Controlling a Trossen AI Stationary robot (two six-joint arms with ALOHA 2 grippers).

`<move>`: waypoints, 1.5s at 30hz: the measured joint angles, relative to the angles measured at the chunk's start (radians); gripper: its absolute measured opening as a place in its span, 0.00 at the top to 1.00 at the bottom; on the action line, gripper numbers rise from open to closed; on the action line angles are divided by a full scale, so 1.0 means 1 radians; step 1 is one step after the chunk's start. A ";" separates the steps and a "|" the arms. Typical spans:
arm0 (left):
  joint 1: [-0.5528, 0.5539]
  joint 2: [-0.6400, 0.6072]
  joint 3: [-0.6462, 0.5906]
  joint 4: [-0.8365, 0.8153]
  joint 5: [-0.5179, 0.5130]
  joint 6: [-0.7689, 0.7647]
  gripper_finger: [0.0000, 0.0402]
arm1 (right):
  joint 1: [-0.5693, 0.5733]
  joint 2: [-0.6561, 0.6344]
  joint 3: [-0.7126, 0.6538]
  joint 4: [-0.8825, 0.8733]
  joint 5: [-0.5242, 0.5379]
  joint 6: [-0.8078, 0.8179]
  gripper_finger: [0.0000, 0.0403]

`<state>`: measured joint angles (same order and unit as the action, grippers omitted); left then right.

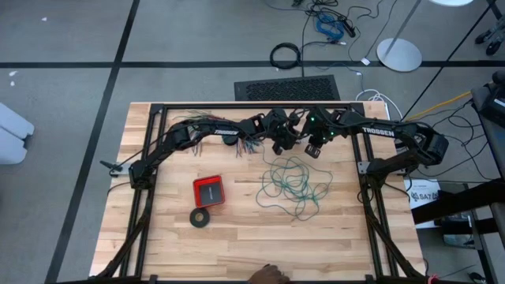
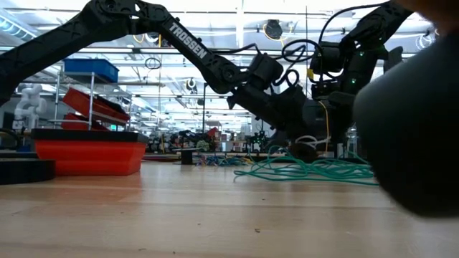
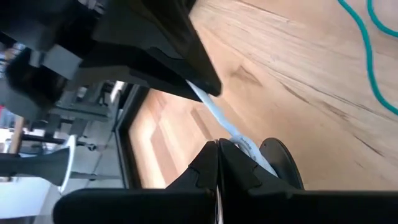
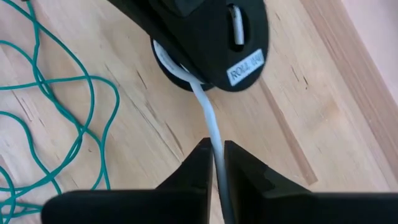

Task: Coil cords
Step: Coil the white wire onto the spool

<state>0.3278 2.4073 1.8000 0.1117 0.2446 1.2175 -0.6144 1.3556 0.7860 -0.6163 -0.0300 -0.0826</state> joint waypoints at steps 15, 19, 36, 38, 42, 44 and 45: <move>-0.002 0.018 0.002 -0.048 -0.013 0.027 0.98 | 0.000 0.004 0.000 -0.043 0.002 0.019 0.94; -0.001 0.018 0.002 -0.052 -0.013 0.024 0.97 | 0.000 0.004 0.000 -0.041 0.002 0.019 0.98; -0.001 0.021 0.001 -0.060 -0.017 0.021 0.95 | 0.000 0.004 0.000 -0.093 0.004 0.026 0.92; -0.001 0.021 0.001 -0.060 -0.017 0.021 0.95 | 0.000 0.004 0.000 -0.093 0.004 0.026 0.94; -0.001 0.021 0.001 -0.060 -0.017 0.021 0.95 | 0.000 0.004 0.000 -0.083 0.004 0.028 0.97; -0.001 0.021 0.001 -0.060 -0.017 0.020 0.95 | 0.000 0.004 0.000 -0.063 0.003 0.042 0.97; -0.001 0.021 0.001 -0.060 -0.018 0.020 0.95 | 0.000 0.005 -0.001 -0.047 0.002 0.049 0.96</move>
<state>0.3267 2.4283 1.8008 0.0517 0.2269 1.2373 -0.6143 1.3602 0.7852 -0.6634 -0.0281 -0.0332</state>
